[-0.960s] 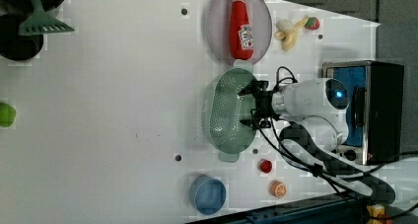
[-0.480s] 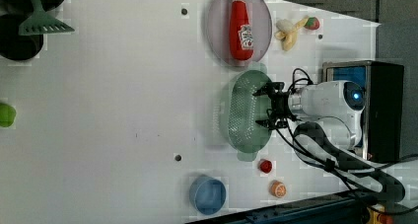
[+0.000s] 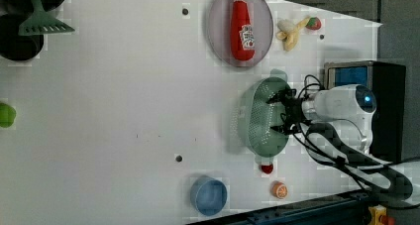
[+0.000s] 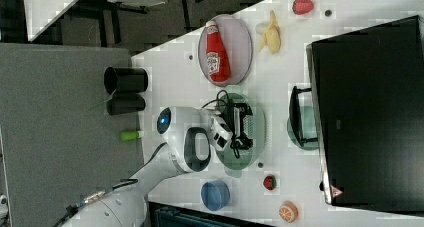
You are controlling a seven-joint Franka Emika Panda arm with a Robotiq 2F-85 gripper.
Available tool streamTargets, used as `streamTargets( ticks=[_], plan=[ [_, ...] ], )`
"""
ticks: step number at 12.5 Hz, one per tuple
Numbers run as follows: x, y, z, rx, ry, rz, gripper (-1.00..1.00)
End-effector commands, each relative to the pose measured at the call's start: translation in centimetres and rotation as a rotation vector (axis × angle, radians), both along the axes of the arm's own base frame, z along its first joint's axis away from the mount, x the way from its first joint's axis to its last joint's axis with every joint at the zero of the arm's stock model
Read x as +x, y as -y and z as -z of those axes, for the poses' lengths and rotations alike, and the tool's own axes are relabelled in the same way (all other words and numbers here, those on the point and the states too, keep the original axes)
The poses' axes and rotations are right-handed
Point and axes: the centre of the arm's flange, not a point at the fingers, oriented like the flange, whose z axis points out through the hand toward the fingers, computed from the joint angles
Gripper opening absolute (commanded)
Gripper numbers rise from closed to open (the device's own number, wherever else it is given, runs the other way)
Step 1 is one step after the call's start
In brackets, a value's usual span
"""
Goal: Drag strainer left to right.
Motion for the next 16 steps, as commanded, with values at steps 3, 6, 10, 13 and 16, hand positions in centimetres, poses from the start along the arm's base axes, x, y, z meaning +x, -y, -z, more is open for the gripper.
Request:
streamTargets(
  ticks=[3,6,10,13,16],
  plan=[
    [1.3,3.9,-2.7,-0.009,0.083,-0.005,1.00],
    [1.2,5.7,-2.8,-0.018,0.083,-0.005,1.00],
    [1.1,6.5,-2.9,-0.022,0.085,-0.004,1.00],
    [2.0,3.9,-7.1,-0.005,0.103,-0.242,1.00],
    [2.9,2.5,-14.9,-0.018,0.122,-0.455,1.00]
  ],
)
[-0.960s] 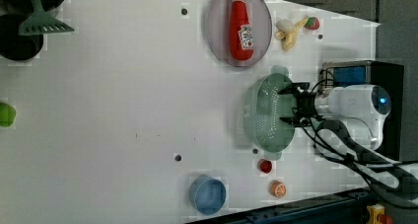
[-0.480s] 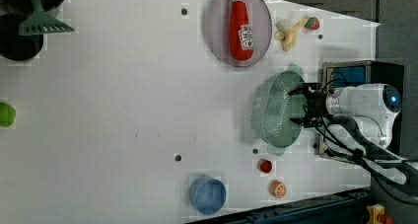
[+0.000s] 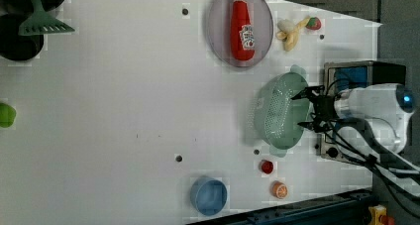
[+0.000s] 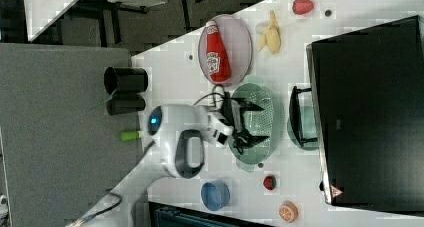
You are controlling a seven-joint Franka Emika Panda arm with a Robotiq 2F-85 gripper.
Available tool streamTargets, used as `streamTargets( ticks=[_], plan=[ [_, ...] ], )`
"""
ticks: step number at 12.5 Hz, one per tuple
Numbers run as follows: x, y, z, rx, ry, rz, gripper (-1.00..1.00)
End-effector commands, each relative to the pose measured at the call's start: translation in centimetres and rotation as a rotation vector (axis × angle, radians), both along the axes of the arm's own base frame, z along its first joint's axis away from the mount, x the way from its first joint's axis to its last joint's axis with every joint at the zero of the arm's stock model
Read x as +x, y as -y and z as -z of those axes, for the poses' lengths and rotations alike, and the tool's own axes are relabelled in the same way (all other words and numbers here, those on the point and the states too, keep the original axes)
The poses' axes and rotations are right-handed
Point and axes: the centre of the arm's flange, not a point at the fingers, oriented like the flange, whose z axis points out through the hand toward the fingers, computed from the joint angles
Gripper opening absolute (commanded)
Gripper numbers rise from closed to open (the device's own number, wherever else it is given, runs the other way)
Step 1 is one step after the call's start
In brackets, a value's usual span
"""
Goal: Drag strainer left to right.
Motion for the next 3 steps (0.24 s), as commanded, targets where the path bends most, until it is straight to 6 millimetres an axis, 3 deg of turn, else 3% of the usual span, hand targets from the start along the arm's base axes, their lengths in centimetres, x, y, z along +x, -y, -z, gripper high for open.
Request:
streamTargets(
  ticks=[1,3],
  plan=[
    [1.9,-2.9,-10.3,-0.012,0.087,-0.280,1.00],
    [1.1,-3.7,-16.8,0.032,0.080,-0.246,1.00]
  ],
)
